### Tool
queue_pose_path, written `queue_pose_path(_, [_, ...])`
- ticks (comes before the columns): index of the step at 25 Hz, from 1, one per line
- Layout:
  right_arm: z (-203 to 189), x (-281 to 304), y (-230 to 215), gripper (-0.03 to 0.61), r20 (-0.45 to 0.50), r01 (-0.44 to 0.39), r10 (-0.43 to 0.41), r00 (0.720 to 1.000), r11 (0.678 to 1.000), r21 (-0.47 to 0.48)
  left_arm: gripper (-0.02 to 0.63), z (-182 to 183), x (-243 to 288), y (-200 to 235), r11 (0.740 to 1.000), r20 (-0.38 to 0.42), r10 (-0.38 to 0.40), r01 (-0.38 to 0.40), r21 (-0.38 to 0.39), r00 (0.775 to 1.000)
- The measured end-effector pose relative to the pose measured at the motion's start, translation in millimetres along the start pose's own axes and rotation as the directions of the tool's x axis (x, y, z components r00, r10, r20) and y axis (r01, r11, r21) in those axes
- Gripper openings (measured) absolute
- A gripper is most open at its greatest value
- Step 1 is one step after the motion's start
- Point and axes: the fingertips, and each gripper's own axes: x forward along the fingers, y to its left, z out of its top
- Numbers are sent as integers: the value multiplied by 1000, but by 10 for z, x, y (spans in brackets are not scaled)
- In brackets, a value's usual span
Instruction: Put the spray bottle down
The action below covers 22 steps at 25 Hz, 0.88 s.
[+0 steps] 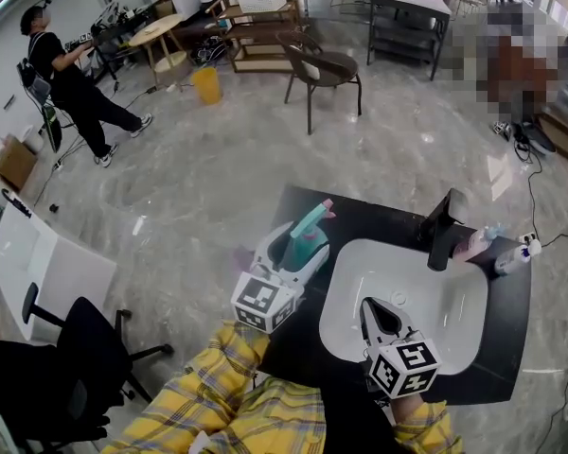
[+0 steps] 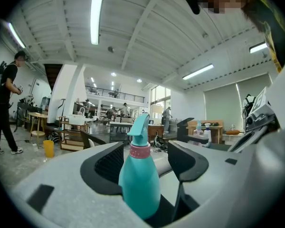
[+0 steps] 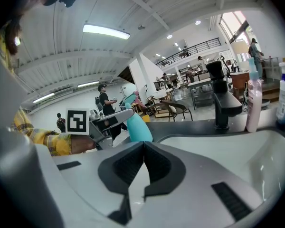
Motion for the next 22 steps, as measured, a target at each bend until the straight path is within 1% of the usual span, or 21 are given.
queue_pose_path(5, [-10, -46, 83, 6, 6, -13, 13, 1000, 1000, -11, 263, -58, -277, -78, 1000, -22, 15, -16, -26, 1000])
queue_pose_path(8, [-22, -71, 134, 6, 9, -25, 25, 1000, 1000, -17, 262, -51, -440, -163, 999, -34, 18, -19, -26, 999])
queue_pose_path(17, [-100, -211, 304, 6, 12, -76, 77, 997, 996, -44, 258, -93, -775, -590, 999, -65, 3, -5, -31, 998])
queue_pose_path(19, [-126, -250, 341, 6, 12, -89, 90, 996, 995, -52, 240, -93, -843, -700, 999, -61, -6, 4, -38, 998])
queue_pose_path(20, [-141, -268, 359, 6, 12, -96, 96, 995, 994, -56, 218, -92, -876, -758, 999, -58, -14, 12, -41, 998])
queue_pose_path(22, [-173, -295, 384, 6, 10, -109, 109, 994, 992, -65, 152, -91, -925, -868, 999, -55, -31, 29, -40, 998])
